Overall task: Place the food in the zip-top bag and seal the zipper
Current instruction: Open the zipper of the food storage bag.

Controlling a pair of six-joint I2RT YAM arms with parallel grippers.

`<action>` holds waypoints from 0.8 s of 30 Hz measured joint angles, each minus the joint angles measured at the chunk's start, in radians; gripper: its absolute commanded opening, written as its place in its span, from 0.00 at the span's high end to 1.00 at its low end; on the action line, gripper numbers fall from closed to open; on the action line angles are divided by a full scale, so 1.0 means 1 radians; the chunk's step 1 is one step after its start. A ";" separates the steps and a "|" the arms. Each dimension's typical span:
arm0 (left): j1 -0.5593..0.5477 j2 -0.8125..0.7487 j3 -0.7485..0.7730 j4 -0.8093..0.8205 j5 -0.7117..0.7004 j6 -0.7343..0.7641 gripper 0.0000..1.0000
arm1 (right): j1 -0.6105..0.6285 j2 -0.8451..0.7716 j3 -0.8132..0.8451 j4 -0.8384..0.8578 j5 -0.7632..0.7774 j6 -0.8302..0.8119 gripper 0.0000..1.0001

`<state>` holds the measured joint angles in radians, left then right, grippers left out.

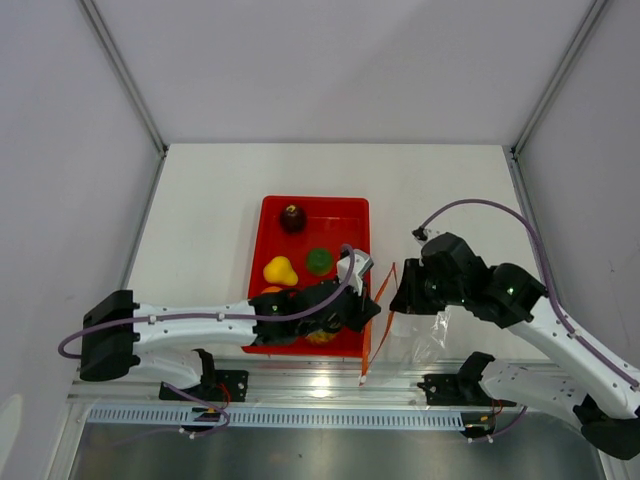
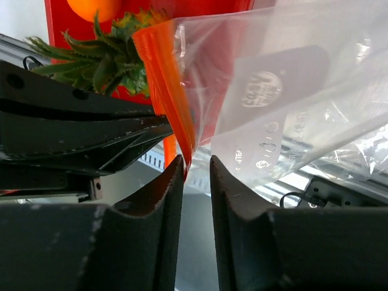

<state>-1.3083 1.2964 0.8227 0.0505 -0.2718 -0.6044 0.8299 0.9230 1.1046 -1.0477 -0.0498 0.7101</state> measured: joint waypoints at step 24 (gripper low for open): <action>0.000 0.019 0.122 -0.105 -0.040 -0.237 0.99 | 0.203 -0.087 -0.094 -0.023 0.256 0.165 0.80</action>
<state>-1.3083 1.3155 0.9447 -0.0544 -0.3119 -0.8410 1.0325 0.8364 1.0107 -1.0710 0.2066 0.8749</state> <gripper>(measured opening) 0.005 0.227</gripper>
